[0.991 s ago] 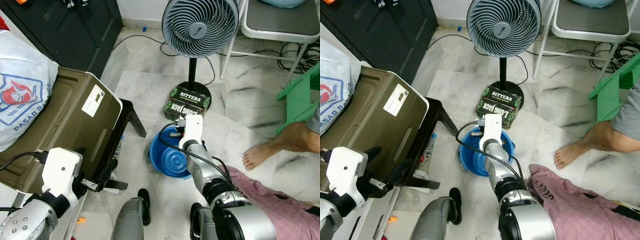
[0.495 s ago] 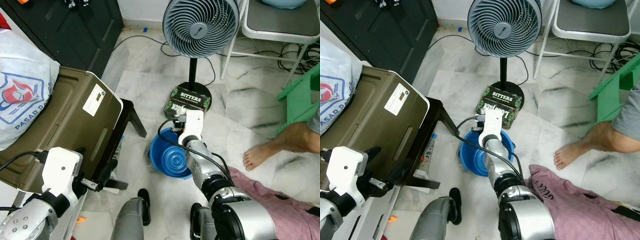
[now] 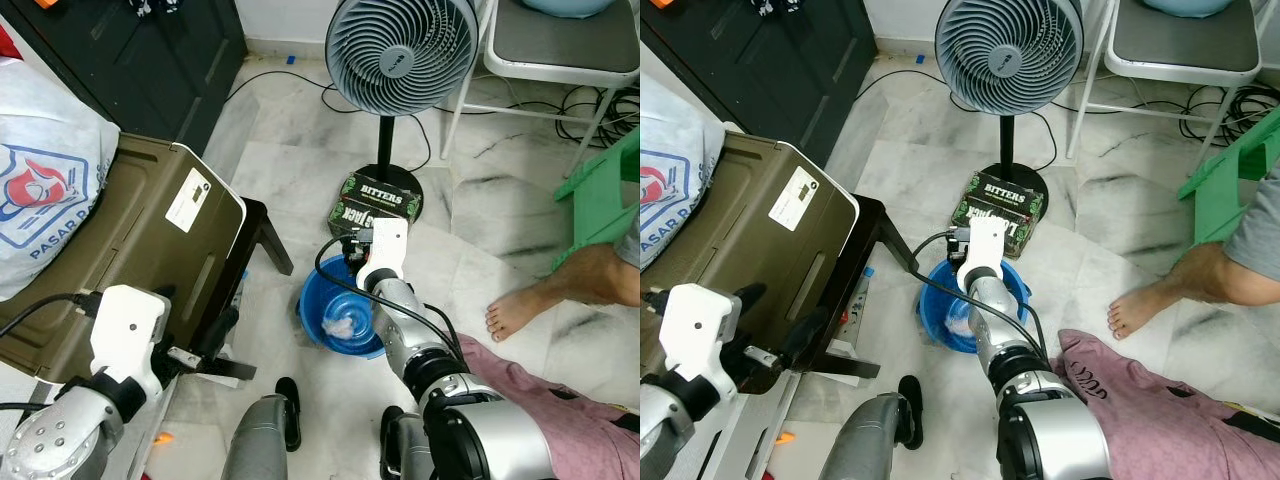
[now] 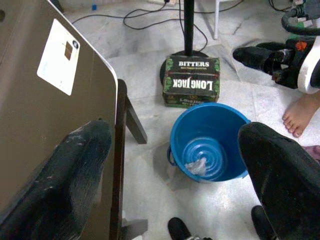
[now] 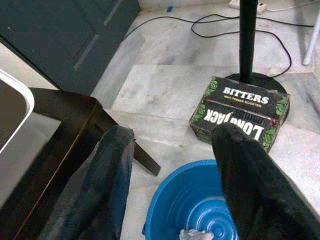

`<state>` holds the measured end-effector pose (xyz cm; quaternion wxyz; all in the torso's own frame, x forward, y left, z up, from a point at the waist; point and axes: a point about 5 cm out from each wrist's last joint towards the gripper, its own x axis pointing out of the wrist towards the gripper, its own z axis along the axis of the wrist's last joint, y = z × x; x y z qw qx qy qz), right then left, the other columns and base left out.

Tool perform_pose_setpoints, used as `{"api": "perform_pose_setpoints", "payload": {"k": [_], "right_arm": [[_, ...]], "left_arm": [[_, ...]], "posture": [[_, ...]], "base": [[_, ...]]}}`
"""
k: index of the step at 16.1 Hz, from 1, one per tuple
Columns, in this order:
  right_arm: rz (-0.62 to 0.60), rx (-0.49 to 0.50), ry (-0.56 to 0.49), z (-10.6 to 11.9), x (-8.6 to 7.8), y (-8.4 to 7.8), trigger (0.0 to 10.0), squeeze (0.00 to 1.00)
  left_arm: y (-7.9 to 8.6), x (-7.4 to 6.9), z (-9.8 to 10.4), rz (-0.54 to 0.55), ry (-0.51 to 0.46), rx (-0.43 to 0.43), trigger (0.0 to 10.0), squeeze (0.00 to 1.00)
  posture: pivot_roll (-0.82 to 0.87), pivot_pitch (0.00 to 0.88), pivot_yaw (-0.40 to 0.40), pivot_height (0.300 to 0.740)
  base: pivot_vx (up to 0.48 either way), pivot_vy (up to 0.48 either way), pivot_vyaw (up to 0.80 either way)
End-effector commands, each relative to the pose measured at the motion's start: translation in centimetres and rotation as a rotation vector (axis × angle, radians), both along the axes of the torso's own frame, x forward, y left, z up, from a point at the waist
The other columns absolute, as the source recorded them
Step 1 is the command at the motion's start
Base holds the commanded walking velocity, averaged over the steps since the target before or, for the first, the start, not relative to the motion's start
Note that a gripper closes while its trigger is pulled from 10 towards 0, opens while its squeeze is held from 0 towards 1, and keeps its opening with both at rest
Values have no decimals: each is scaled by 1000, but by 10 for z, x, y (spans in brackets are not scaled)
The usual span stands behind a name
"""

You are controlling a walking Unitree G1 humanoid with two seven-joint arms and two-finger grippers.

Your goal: Clean up the room

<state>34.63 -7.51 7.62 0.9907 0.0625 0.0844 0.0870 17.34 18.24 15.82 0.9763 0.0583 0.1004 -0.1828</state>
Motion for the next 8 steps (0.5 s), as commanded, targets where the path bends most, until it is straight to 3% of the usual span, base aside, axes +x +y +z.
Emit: {"api": "perform_pose_setpoints", "payload": {"k": [1, 5, 8], "right_arm": [[15, 22, 2, -4, -5, 2, 10000, 1000], [47, 52, -30, -5, -15, -7, 10000, 1000], [104, 73, -72, 2, -33, -19, 10000, 1000]], "left_arm": [[3, -1, -6, 20, 24, 8, 10000, 0], [-6, 15, -12, 32, -18, -27, 10000, 0], [-18, 33, -15, 32, -61, -70, 10000, 0]], "posture": [[293, 303, 138, 740], [201, 233, 93, 740], [135, 183, 73, 740]], "base": [[0, 0, 0], [0, 0, 0], [0, 0, 0]]}}
